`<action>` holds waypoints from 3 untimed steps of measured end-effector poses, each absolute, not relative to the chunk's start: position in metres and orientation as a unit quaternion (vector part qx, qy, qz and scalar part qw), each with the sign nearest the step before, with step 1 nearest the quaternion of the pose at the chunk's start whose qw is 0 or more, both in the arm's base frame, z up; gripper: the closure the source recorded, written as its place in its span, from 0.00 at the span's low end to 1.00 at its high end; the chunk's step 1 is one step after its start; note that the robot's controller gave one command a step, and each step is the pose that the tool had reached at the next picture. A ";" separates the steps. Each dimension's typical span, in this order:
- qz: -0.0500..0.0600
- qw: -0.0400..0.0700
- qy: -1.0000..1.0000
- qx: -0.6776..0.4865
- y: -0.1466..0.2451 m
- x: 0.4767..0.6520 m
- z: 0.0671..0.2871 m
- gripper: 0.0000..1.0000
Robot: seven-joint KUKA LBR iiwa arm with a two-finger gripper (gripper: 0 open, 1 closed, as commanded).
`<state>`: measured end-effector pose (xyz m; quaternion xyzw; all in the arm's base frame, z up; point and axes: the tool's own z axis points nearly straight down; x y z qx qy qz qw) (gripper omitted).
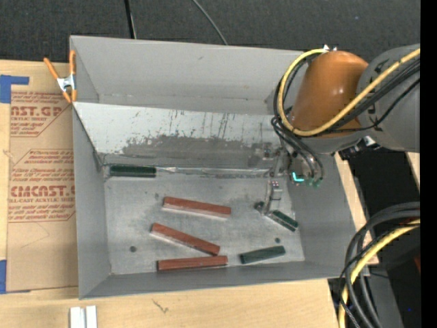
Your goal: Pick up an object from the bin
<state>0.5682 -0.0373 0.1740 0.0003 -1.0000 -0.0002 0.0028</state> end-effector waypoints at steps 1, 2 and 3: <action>0.000 -0.001 -1.000 0.000 -0.037 0.570 0.178 0.00; -0.001 0.000 -0.999 -0.032 -0.030 0.547 0.069 1.00; 0.000 0.000 -0.999 -0.032 -0.030 0.547 0.069 0.00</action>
Offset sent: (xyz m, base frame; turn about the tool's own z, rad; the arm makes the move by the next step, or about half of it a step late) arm -0.0209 0.0064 -0.1040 0.0666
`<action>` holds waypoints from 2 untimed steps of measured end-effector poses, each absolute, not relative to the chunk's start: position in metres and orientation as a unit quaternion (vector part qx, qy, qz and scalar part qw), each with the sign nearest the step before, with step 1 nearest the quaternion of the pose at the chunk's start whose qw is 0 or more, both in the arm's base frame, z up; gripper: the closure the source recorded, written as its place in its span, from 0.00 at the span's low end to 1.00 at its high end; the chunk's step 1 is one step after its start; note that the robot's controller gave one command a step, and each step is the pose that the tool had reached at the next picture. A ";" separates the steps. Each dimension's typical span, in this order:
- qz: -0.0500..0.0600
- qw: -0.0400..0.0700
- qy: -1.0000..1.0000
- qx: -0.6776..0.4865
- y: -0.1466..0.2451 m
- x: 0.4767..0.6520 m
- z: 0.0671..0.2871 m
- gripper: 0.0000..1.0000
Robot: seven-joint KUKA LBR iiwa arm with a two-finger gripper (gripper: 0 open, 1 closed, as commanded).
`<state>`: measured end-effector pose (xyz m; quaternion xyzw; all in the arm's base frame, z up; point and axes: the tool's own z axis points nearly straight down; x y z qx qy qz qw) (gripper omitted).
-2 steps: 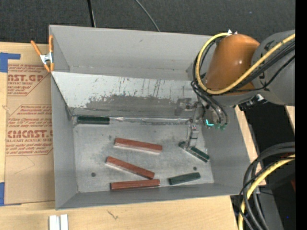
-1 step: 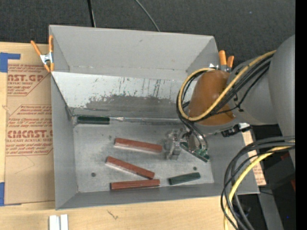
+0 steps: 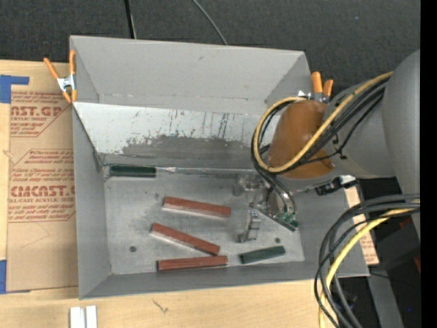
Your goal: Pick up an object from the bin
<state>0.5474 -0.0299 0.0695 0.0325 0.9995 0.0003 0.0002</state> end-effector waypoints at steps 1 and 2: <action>0.000 0.000 0.999 0.033 -0.030 0.547 0.069 0.00; 0.001 0.001 0.995 0.102 0.044 0.541 0.070 1.00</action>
Offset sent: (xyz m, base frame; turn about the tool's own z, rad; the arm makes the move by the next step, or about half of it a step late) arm -0.0063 0.0717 0.0005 0.1423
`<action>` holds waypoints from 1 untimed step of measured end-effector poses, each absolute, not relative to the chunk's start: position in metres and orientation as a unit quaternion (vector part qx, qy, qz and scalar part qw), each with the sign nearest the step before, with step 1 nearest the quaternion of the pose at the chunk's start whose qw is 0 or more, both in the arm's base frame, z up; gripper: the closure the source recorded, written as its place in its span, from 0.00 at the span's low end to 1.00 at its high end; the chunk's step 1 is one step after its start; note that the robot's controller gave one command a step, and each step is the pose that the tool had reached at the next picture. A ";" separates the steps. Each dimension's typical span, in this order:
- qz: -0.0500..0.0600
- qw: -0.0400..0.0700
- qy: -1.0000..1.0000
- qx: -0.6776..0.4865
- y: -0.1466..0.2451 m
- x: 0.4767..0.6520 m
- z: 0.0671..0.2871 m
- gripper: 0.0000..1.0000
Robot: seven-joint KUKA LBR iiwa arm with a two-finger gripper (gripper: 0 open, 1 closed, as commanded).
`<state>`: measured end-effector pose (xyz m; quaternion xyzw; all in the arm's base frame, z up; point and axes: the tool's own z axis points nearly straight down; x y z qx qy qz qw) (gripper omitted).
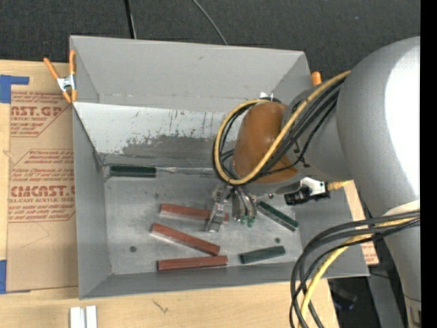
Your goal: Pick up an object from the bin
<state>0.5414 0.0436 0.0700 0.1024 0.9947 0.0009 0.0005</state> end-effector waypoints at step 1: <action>0.001 0.001 0.995 0.102 0.043 0.541 0.070 1.00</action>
Offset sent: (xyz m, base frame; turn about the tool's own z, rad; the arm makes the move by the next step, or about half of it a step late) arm -0.0166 0.0060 0.1476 -0.0635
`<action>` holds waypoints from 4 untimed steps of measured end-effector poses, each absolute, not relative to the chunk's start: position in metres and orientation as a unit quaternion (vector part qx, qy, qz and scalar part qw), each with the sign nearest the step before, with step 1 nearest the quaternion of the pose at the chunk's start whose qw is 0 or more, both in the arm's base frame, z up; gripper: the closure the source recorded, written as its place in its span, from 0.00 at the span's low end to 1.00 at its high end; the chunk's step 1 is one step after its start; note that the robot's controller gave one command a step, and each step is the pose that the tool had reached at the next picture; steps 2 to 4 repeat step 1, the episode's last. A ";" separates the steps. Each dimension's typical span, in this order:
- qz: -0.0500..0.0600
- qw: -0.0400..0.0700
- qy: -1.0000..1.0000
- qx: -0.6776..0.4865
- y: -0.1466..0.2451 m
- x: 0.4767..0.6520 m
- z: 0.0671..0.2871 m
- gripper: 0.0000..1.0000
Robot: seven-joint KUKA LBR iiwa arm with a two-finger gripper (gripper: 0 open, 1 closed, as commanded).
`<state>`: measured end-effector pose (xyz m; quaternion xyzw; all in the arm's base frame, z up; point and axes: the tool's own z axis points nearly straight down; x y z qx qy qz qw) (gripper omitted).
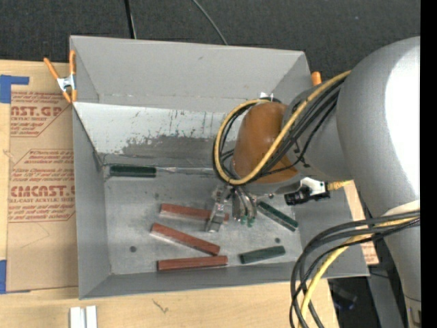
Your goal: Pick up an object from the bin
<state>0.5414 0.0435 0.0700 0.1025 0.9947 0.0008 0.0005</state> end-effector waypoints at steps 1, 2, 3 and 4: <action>0.000 0.001 0.998 0.070 0.050 0.525 0.217 1.00; 0.000 0.001 0.998 0.070 0.050 0.525 0.217 1.00; 0.000 0.001 0.998 0.070 0.050 0.525 0.217 1.00; 0.000 0.001 0.998 0.070 0.050 0.525 0.217 1.00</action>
Offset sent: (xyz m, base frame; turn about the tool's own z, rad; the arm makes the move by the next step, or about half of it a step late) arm 0.0000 0.0000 0.0000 0.0000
